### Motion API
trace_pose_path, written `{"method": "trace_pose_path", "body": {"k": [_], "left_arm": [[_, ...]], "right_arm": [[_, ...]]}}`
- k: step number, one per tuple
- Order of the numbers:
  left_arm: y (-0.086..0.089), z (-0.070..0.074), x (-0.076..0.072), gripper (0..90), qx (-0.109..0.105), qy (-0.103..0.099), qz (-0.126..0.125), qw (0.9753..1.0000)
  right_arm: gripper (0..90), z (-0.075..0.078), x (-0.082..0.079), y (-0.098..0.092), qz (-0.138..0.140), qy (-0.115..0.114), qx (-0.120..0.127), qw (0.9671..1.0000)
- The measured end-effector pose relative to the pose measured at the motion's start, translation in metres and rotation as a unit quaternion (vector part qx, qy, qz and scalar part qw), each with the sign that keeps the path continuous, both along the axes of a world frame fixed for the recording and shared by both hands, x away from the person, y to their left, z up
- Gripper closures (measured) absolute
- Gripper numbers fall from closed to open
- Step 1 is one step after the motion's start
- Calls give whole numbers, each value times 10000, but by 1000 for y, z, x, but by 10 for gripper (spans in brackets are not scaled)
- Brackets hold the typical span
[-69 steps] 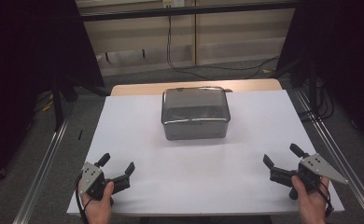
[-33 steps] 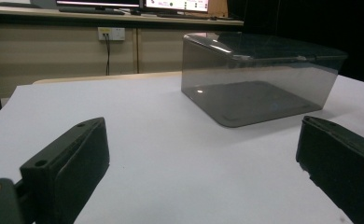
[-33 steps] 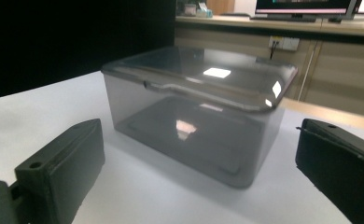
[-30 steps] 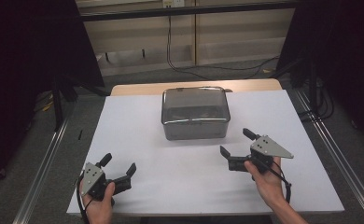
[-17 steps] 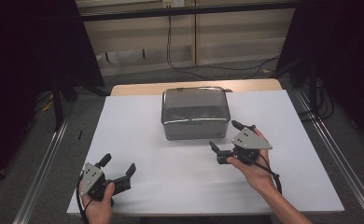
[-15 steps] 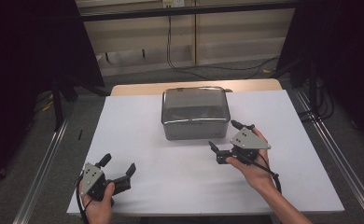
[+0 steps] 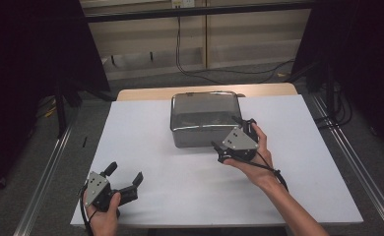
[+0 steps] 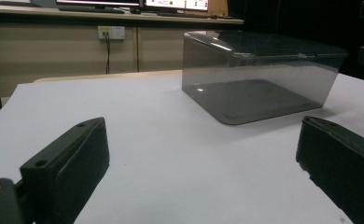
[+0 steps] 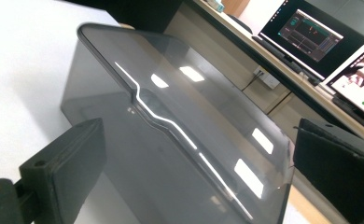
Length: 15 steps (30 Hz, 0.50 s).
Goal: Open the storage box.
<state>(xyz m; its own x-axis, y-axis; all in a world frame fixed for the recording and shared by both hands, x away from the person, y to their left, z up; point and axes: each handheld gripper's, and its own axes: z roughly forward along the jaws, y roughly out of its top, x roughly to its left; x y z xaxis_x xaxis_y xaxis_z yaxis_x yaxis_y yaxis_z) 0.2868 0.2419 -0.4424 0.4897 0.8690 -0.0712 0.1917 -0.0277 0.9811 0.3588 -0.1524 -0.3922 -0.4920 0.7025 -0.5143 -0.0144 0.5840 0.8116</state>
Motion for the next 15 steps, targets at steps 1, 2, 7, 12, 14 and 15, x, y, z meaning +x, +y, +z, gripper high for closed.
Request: {"method": "trace_pose_path", "body": {"k": [1, 2, 7, 12, 14, 15], "left_arm": [[0, 0, 0, 26, 0, 0, 0, 10000], [0, 0, 0, 26, -1, 5, -1, 10000], [0, 0, 0, 26, 39, 1, -2, 10000], [-1, 0, 1, 26, 37, -7, 5, 10000], [-1, 0, 1, 26, 24, -12, 4, 10000], [-1, 0, 1, 26, 22, -10, 4, 10000]], "right_arm": [[20, 0, 1, 1, 18, -41, -59, 10000], [19, -1, 3, 3, 35, -77, -131, 9999], [23, -6, 6, 10, 128, -254, -560, 9980], [133, -10, 11, 20, 227, -601, -1365, 9886], [170, -11, 12, 21, 281, -627, -1540, 9857], [187, -12, 13, 22, 306, -634, -1604, 9845]]}}
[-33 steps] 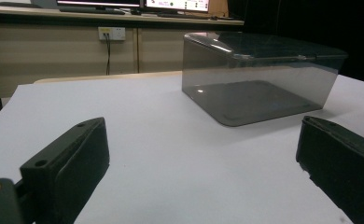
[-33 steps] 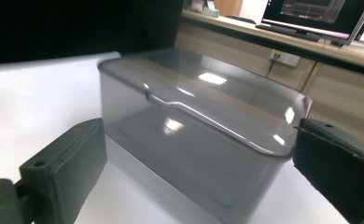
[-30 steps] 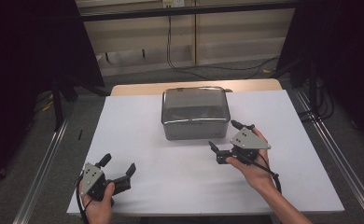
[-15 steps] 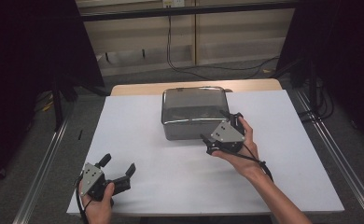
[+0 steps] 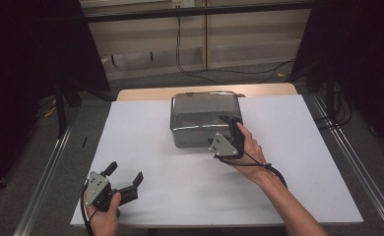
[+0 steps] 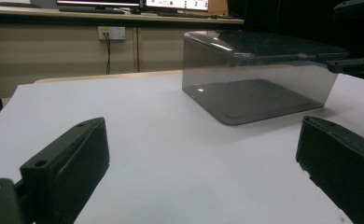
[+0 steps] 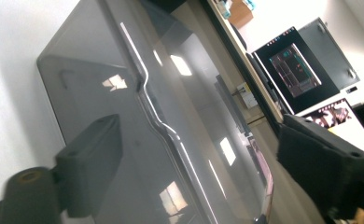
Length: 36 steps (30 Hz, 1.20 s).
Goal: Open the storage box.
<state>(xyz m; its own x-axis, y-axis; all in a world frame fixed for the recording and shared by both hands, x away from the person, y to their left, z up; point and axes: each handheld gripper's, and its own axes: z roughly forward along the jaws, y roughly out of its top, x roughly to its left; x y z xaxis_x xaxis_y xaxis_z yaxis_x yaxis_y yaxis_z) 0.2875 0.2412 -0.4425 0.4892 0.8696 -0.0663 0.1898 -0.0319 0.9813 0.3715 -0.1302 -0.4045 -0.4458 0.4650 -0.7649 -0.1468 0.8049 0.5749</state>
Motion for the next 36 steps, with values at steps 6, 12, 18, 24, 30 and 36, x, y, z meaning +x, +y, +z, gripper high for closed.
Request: {"method": "trace_pose_path", "body": {"k": [6, 12, 18, 24, 30, 36], "left_arm": [[0, 0, 0, 26, 24, 11, -10, 10000], [0, 0, 0, 26, 31, 9, -1, 10000], [-1, 0, 0, 26, 18, 29, -41, 10000], [-1, -1, 1, 26, 27, 29, -42, 10000], [0, -1, 1, 25, 42, 29, -21, 10000], [-1, 0, 1, 26, 75, 9, -35, 10000]], "right_arm": [[312, -5, -1, 6, 63, -257, -552, 9981], [418, -7, -1, 13, 162, -479, -973, 9940], [545, -12, -3, 17, 194, -573, -1376, 9886], [635, -15, -4, 20, 209, -713, -1620, 9840], [681, -17, -2, 20, 170, -713, -1672, 9832], [735, -19, -3, 24, 227, -765, -1817, 9801]]}}
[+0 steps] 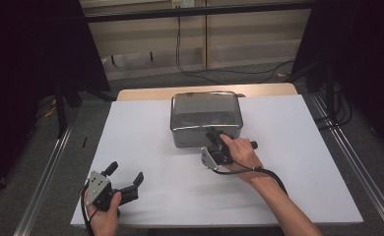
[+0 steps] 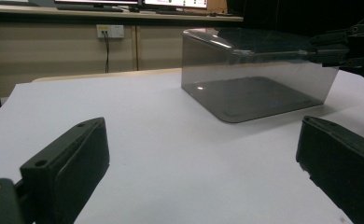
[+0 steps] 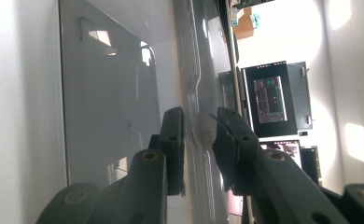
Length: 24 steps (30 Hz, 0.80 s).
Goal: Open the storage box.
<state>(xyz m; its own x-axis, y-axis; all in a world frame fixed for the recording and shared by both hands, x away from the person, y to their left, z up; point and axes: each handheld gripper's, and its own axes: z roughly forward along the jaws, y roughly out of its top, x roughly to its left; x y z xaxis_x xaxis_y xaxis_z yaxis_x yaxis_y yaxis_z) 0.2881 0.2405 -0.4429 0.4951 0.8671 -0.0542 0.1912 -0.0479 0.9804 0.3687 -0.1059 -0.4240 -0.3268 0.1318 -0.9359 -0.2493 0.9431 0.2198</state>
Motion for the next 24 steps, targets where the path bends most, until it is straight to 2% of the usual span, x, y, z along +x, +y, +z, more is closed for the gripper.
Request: {"method": "trace_pose_path", "body": {"k": [8, 13, 24], "left_arm": [[0, 0, 0, 25, -19, 12, -7, 10000], [1, 1, 1, 26, -31, 7, -2, 10000], [1, 0, 2, 26, -60, 16, -17, 10000]], "right_arm": [[766, 0, -1, 2, 6, -39, -22, 10000], [767, 2, -1, 1, 1, 7, 97, 10000], [776, 5, -1, -1, 19, -10, 136, 9999]]}}
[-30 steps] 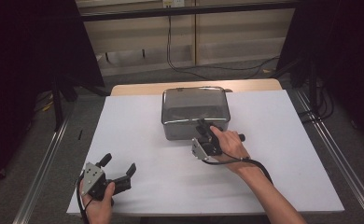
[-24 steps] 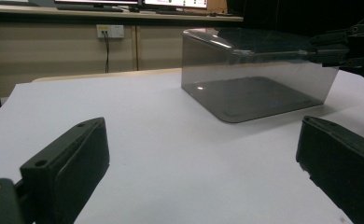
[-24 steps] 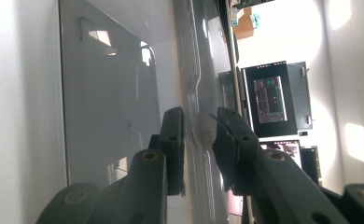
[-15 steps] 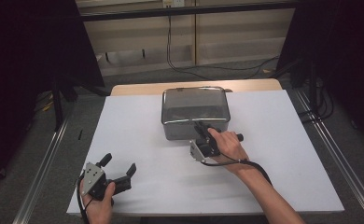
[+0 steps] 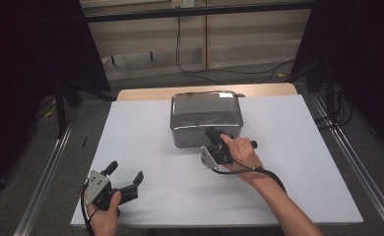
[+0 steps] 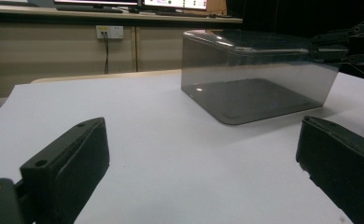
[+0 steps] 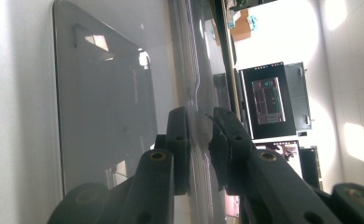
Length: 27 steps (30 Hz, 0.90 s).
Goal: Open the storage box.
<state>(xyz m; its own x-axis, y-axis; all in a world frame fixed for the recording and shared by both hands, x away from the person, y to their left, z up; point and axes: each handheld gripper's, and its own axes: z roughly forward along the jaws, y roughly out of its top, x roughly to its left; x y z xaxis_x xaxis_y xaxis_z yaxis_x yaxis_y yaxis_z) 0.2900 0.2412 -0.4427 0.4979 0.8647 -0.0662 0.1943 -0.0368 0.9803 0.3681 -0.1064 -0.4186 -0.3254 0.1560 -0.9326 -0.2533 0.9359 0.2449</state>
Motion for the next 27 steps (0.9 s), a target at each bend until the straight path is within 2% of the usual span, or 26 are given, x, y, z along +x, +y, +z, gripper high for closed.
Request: {"method": "trace_pose_path", "body": {"k": [6, 7, 16, 18, 20, 23, 27], "left_arm": [[0, 1, 0, 29, -1, -5, 18, 10000], [0, 1, 1, 29, 63, -17, 11, 10000], [-3, 1, 6, 22, 129, 116, -81, 9998], [-3, 3, 9, 22, 160, 142, -78, 9997], [-5, 5, 13, 26, 103, 154, -62, 9998], [-9, 11, 20, 31, 105, 75, -128, 9998], [-11, 14, 25, 49, 115, 88, -234, 9996]], "right_arm": [[778, 2, 0, 0, 9, -4, 34, 10000], [782, 2, 0, -1, 7, -37, 17, 10000], [786, 6, 1, -2, 48, -123, 56, 9999], [788, 6, 1, -1, 32, -146, 81, 9999], [790, 7, 1, -2, 33, -157, 98, 9998], [791, 9, 1, -2, 42, -175, 103, 9998], [793, 10, 1, -2, 59, -195, 126, 9997]]}}
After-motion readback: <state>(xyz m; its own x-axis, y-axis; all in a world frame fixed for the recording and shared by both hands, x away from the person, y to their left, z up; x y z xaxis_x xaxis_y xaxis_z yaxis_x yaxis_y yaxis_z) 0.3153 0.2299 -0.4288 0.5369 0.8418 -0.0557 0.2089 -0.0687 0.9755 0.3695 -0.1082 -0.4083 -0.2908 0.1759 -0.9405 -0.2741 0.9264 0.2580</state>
